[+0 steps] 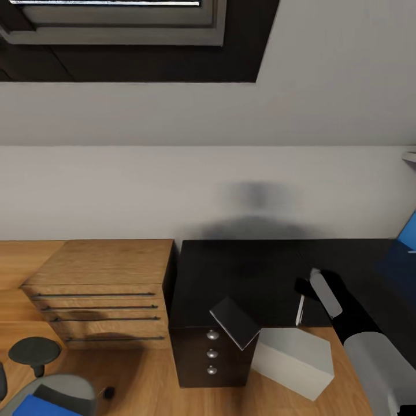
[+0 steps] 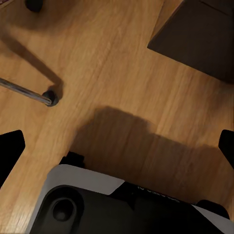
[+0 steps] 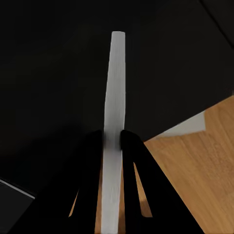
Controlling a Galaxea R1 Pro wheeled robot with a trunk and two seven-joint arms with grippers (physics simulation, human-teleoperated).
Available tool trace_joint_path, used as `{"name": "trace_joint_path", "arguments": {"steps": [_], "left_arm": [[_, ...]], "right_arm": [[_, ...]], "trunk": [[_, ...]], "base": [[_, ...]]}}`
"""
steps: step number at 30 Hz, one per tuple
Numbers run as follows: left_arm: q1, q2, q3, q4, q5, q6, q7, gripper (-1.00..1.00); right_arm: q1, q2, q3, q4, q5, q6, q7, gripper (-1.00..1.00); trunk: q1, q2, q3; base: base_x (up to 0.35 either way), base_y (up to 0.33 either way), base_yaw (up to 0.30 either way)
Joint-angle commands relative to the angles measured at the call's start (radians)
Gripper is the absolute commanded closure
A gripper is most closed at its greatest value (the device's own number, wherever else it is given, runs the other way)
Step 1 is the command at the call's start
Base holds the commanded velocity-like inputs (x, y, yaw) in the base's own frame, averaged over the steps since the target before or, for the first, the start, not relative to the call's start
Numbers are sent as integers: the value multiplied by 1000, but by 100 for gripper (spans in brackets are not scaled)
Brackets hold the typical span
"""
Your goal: In the bedroom, organize the workspace by keeping the computer under the desk, ensuring the monitor is on the desk, placing the keyboard on the desk next to the monitor, placing the mouse on the desk next to the keyboard, moving the folder from the swivel chair onto the desk next to the mouse, stacking the notebook on top of the folder with the pen on top of the notebook, and positioning the swivel chair next to the desk.
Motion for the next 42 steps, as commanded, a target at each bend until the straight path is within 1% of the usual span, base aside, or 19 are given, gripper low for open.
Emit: {"name": "trace_joint_path", "arguments": {"steps": [1,10,21,27,30,35,42], "left_arm": [[-1,-1,2,0,9,-1,-2,-100],[-1,-2,2,1,9,-1,-2,-100],[-1,-2,2,4,9,-1,-2,-100],[-1,-2,2,4,9,-1,-2,-100],[-1,-2,2,4,9,-1,-2,-100],[-1,-2,2,4,9,-1,-2,-100],[-1,-2,2,4,9,-1,-2,-100]], "right_arm": [[-1,-1,4,-1,-11,1,-11,100],[-1,-1,4,0,-12,2,-11,100],[-1,2,5,5,-17,2,-5,100],[-1,3,5,22,-17,0,42,100],[-1,2,2,61,-16,-2,80,100],[-1,1,-3,97,-16,-10,129,100],[-1,-1,-9,111,-16,-18,151,100]], "trunk": [[1,-2,-2],[1,-2,-2],[1,-2,-2],[1,-2,-2],[1,-2,-2],[1,-2,-2],[1,-2,-2]], "base": [[329,-63,0],[282,-160,0],[59,-45,0],[6,-4,0],[52,-1,0],[121,0,0],[53,0,0]]}}
